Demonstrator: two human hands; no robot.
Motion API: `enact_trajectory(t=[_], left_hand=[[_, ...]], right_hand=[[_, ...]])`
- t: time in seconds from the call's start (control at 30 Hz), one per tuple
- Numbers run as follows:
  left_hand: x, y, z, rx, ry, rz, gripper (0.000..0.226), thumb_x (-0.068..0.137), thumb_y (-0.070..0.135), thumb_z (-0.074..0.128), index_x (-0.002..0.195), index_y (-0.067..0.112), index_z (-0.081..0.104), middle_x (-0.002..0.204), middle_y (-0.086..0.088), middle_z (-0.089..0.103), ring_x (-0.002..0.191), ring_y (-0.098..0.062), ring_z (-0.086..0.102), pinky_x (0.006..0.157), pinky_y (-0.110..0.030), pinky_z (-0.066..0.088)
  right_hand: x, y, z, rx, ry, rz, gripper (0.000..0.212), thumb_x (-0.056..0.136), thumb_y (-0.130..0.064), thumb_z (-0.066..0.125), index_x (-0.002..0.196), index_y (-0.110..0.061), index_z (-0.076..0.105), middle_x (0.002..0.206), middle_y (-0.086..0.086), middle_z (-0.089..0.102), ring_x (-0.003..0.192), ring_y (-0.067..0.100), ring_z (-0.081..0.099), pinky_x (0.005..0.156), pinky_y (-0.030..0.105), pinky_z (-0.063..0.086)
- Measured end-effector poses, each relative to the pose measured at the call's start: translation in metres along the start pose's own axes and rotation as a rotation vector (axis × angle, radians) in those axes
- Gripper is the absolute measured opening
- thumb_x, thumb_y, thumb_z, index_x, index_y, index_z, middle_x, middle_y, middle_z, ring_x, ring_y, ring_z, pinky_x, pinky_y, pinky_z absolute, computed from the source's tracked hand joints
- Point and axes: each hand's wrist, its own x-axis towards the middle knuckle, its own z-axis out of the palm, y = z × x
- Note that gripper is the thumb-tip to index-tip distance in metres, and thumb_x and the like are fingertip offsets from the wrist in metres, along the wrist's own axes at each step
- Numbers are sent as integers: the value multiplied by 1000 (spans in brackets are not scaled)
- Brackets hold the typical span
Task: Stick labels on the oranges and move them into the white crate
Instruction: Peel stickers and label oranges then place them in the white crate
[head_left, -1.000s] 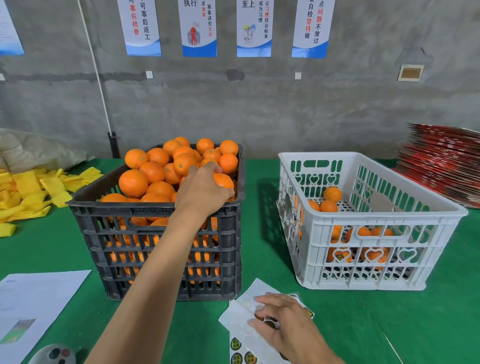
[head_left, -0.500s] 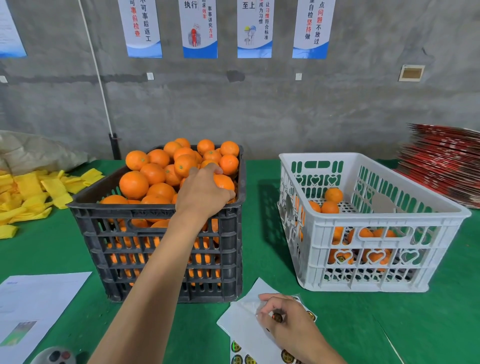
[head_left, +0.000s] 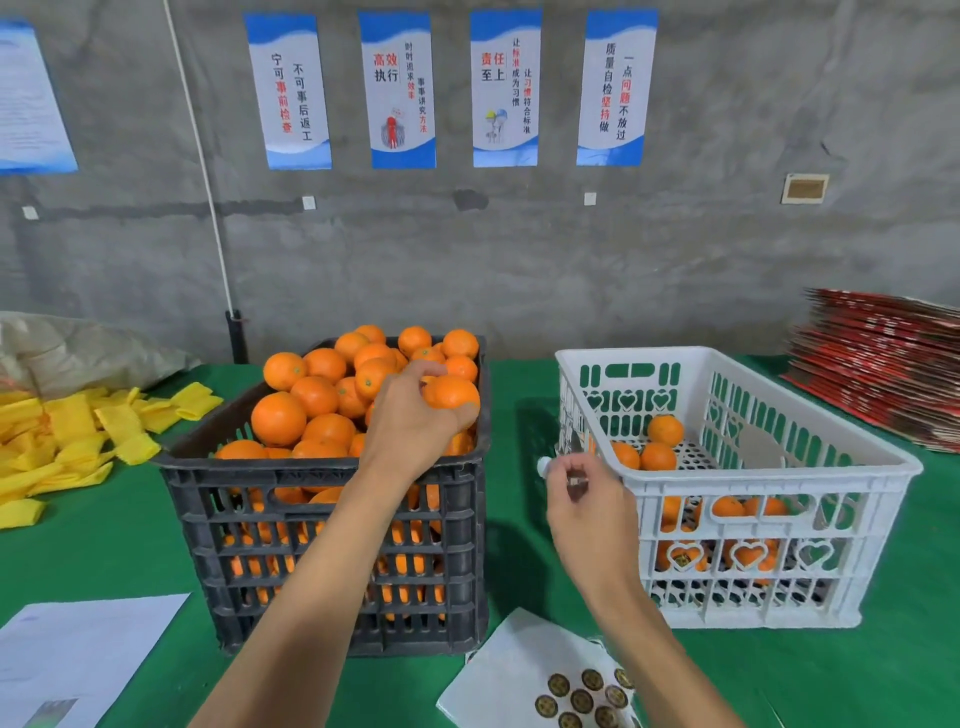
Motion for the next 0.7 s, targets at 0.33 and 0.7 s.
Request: enact_trajectory(t=[0.33, 0.7], left_hand=[[-6, 30, 22, 128, 76, 235, 54, 79, 35, 74, 130, 28, 59, 121, -1, 54, 112, -19, 55, 89, -30, 47], [12, 36, 45, -153, -340, 195, 67, 88, -7, 59, 149, 14, 40, 145, -6, 52, 134, -15, 51, 106, -28, 47]], right_hand=[[62, -92, 1, -109, -30, -143, 21, 99, -30, 57, 97, -20, 75, 100, -3, 73, 88, 17, 67, 77, 38, 56], [69, -84, -6, -23, -106, 64, 37, 91, -40, 69, 114, -13, 59, 109, 8, 66, 103, 32, 64, 85, 42, 52]])
